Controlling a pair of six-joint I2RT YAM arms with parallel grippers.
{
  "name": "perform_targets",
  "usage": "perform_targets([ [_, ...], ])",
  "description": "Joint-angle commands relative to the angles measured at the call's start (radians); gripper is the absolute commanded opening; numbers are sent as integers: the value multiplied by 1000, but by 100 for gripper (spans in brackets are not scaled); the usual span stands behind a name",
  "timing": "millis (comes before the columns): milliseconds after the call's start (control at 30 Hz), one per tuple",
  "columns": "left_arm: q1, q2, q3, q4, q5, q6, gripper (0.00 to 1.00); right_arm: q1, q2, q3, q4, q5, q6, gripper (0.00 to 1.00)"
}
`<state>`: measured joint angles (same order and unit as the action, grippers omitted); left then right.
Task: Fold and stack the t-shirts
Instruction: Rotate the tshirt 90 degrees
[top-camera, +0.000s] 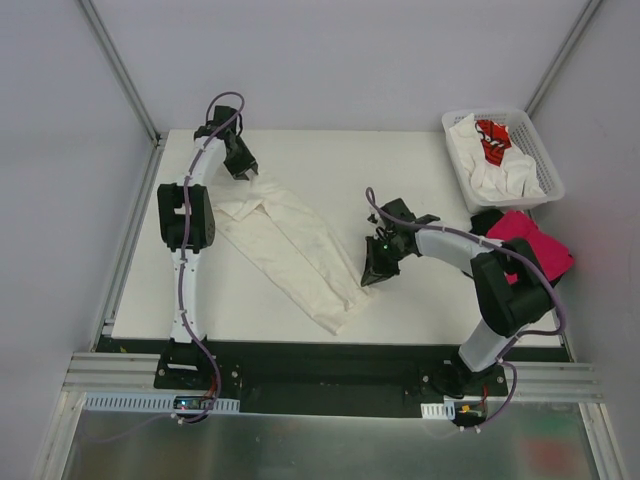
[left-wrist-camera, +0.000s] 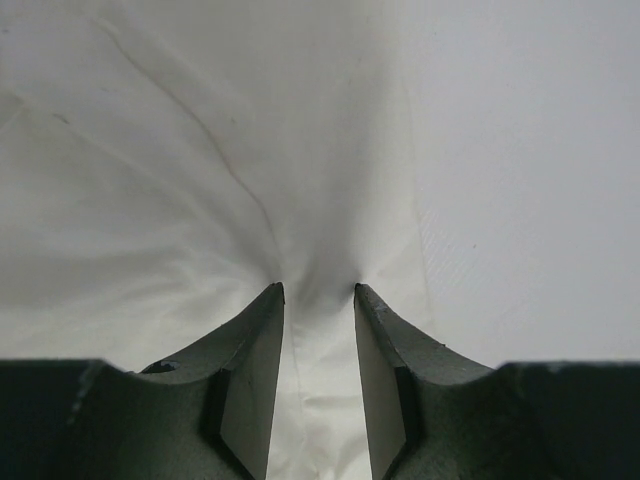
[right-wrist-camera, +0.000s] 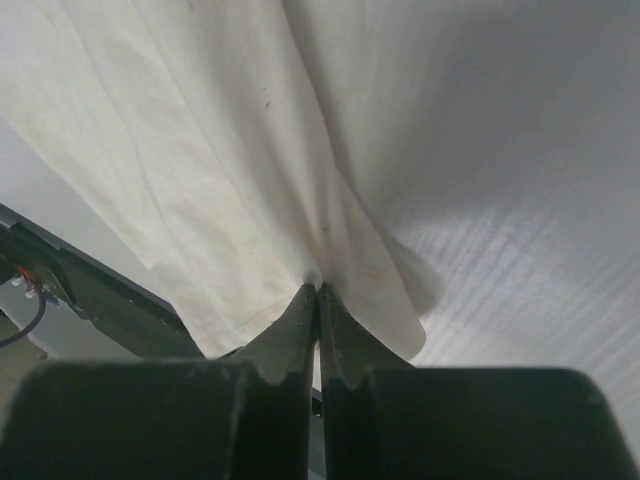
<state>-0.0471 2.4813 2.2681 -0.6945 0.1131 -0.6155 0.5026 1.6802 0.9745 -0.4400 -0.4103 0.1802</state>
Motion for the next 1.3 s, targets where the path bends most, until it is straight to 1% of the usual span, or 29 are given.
perform_targets([
  [0, -11, 19, 34, -30, -39, 42, 34, 53, -59, 3, 7, -30, 54, 5],
  [167, -16, 7, 36, -30, -50, 45, 34, 135, -86, -42, 4, -36, 91, 5],
  [233, -16, 2, 36, -30, -62, 48, 34, 145, -106, -68, 14, -24, 100, 5],
  [367, -19, -5, 34, -30, -64, 53, 34, 146, -148, -94, 17, -2, 102, 6],
  [633, -36, -1, 36, -30, -78, 65, 34, 146, -155, -99, 44, -7, 127, 6],
  [1000, -37, -1, 44, -30, -102, 89, 34, 143, -129, -54, -8, 53, 77, 9],
  [1100, -40, -15, 44, -30, -107, 99, 34, 137, -119, -50, -23, 96, 70, 17],
  [1133, -42, -19, 42, -31, -108, 103, 34, 134, -114, -49, -31, 108, 67, 23],
  [1267, -51, -70, 31, -30, -109, 118, 34, 99, -91, -31, -52, 177, 47, 29],
])
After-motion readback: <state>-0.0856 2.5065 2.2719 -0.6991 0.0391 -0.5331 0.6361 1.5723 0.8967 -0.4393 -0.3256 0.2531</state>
